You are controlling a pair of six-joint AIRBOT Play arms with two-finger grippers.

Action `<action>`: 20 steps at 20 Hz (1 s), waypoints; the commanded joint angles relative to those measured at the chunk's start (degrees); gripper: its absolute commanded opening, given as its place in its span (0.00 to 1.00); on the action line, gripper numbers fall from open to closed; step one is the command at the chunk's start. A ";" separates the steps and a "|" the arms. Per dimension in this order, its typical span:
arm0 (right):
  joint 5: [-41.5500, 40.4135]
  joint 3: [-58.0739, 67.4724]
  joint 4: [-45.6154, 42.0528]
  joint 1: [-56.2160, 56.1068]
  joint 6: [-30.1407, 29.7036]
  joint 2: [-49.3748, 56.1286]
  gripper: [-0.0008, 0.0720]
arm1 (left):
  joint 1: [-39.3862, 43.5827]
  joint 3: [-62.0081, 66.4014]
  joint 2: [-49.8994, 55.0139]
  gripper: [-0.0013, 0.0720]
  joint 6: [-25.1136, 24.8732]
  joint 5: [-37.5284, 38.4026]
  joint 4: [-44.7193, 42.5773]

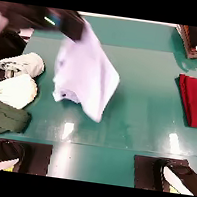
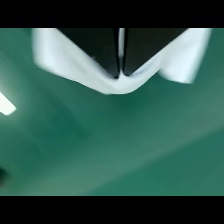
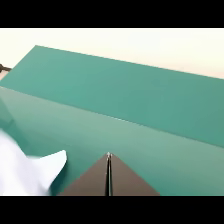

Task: Fold the shirts.

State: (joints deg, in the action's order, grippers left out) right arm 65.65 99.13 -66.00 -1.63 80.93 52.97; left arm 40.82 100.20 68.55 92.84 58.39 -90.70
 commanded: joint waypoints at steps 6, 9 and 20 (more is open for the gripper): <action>5.44 2.08 0.02 -0.02 0.02 -0.26 0.03 | 2.69 -1.53 10.54 0.84 0.33 -5.92 12.68; 6.47 2.08 0.02 -0.02 0.02 -0.26 0.03 | -11.91 -1.60 9.35 0.83 0.98 1.31 12.74; 5.90 -0.37 0.09 -0.02 0.02 0.28 0.03 | -33.83 -34.97 12.31 0.83 1.90 -3.34 20.72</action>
State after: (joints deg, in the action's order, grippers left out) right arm 71.85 99.90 -65.93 -1.63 80.93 53.21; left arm 8.88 74.30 79.37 95.44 59.88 -74.35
